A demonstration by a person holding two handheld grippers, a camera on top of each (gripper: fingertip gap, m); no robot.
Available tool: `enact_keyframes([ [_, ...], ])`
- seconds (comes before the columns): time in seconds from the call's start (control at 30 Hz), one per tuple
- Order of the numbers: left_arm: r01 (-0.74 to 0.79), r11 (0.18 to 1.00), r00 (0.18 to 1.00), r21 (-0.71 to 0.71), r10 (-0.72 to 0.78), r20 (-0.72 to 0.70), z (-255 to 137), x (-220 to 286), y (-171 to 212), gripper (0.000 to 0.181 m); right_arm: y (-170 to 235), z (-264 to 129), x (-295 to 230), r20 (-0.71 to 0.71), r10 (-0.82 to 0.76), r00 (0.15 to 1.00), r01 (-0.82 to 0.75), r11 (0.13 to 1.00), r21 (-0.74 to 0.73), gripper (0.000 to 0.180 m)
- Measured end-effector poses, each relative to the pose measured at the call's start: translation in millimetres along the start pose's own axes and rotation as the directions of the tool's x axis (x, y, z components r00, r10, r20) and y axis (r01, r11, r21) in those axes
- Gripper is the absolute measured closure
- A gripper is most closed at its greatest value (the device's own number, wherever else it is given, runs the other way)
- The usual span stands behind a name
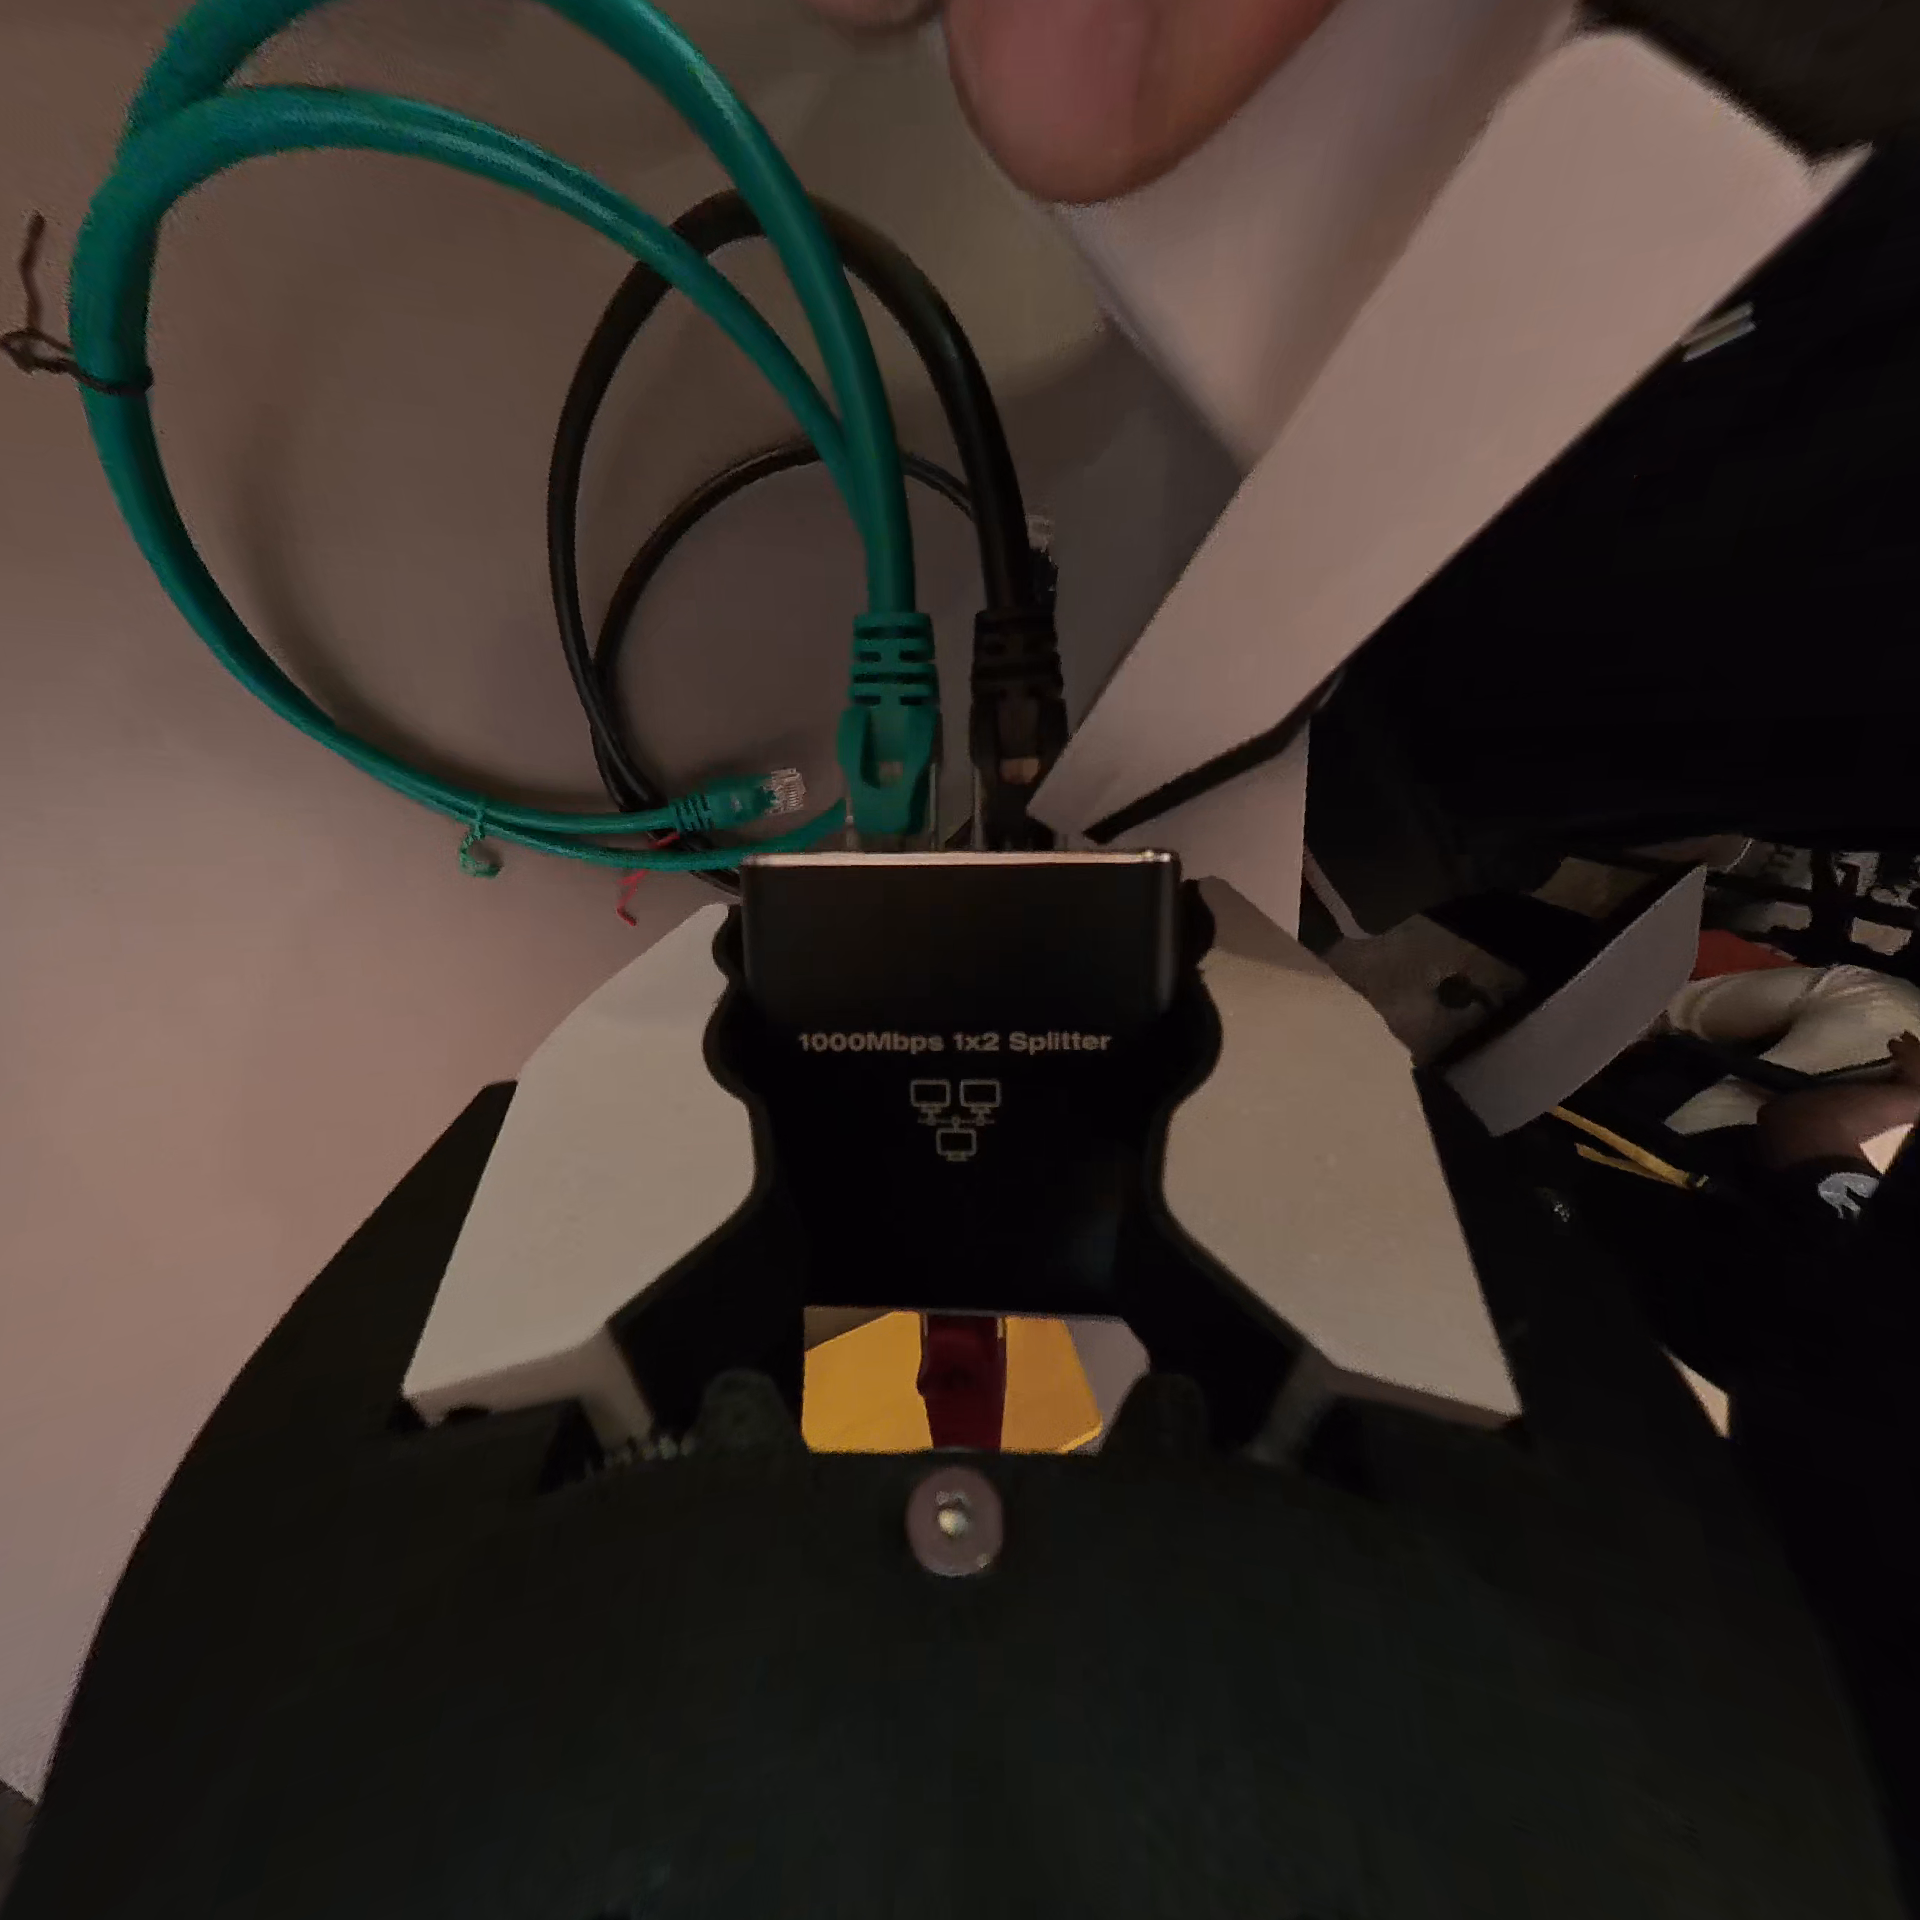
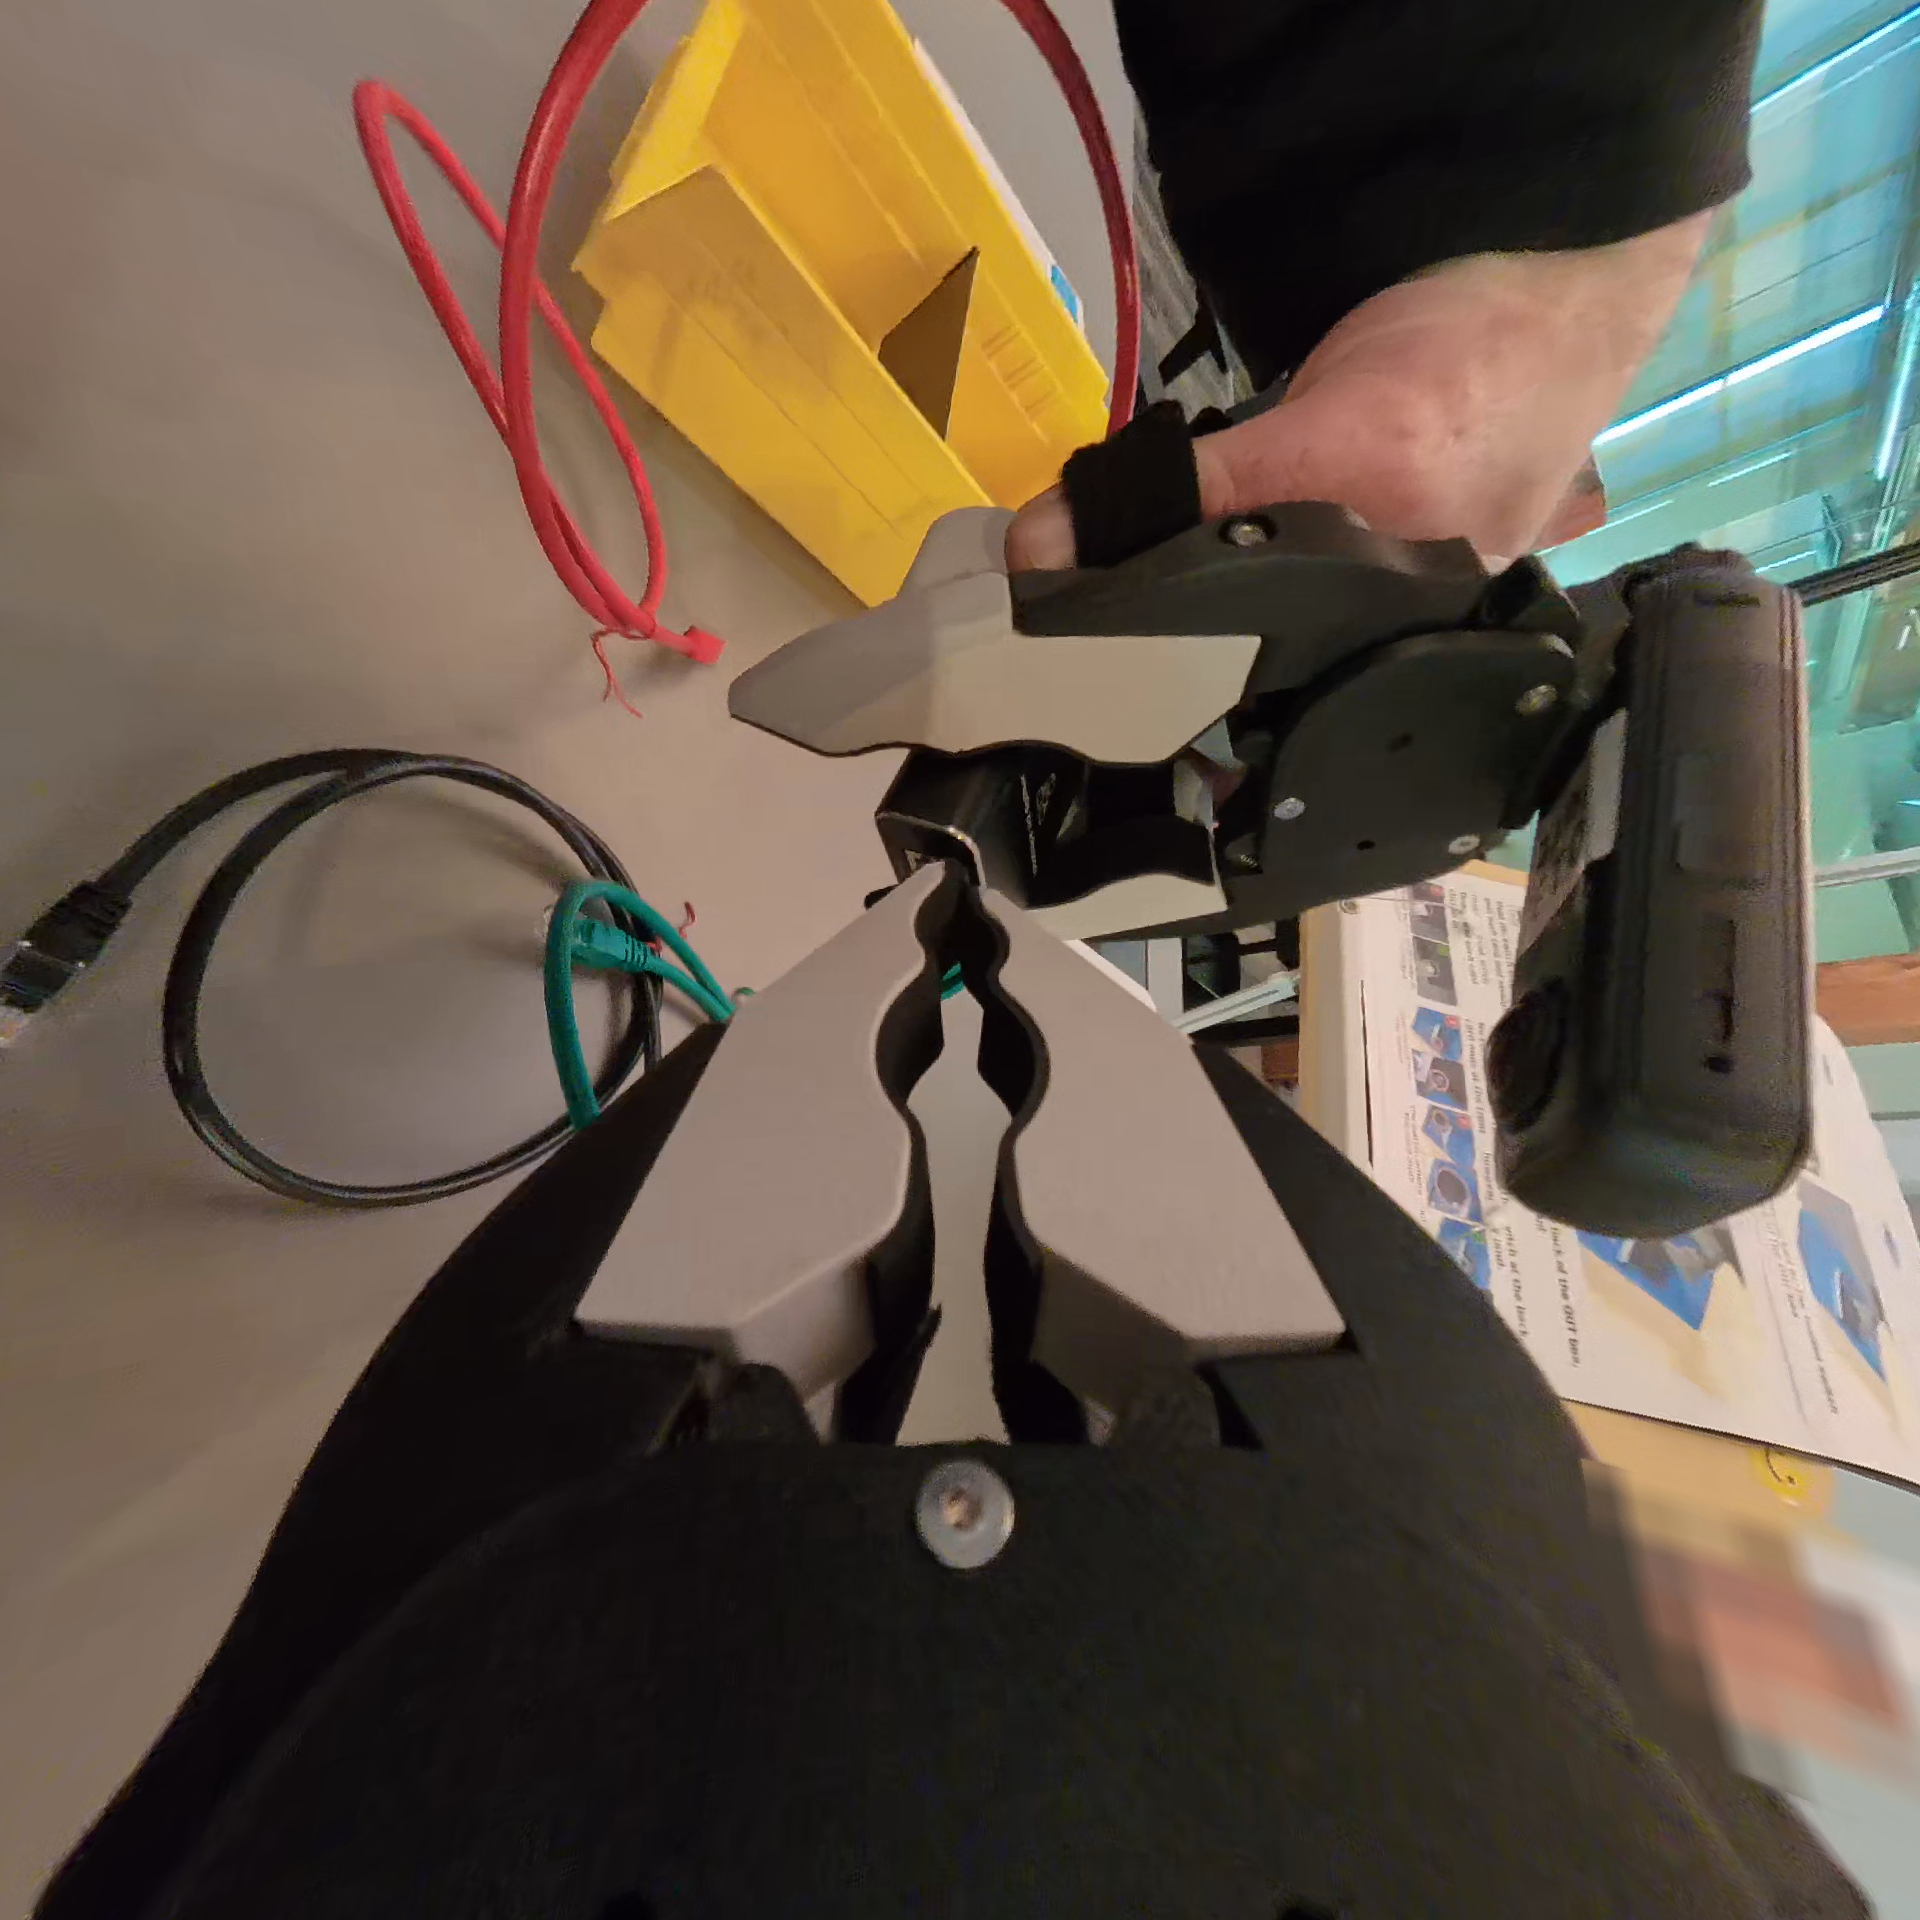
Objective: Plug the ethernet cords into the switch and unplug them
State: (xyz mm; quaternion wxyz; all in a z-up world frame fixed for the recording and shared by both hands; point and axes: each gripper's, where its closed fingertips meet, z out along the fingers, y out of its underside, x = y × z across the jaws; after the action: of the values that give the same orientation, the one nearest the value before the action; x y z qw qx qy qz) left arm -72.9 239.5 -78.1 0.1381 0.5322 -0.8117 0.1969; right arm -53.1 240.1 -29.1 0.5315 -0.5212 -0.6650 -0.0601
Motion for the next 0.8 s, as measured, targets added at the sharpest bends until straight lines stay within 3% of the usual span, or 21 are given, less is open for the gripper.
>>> enact_keyframes([
  [0.1,0.014,1.000,1.000,0.027,-0.014,-0.017,-2,3,-2,0.105,-3,-1,6,-0.024,0.016,1.000,-0.015,1.000,0.021,0.177],
  [0.17,0.027,0.999,0.999,0.038,-0.025,-0.037,-2,4,-2,0.105,-6,-2,7,-0.041,0.013,0.999,-0.011,0.999,0.043,0.161],
  [0.43,0.064,0.993,0.994,0.096,-0.055,-0.093,-7,3,-8,0.105,3,-3,9,-0.046,0.018,0.999,-0.018,1.000,0.012,0.158],
  [0.8,0.086,0.989,0.991,0.124,-0.072,-0.110,-11,0,-16,0.105,12,-4,13,-0.074,0.016,0.997,-0.017,1.000,-0.008,0.167],
])
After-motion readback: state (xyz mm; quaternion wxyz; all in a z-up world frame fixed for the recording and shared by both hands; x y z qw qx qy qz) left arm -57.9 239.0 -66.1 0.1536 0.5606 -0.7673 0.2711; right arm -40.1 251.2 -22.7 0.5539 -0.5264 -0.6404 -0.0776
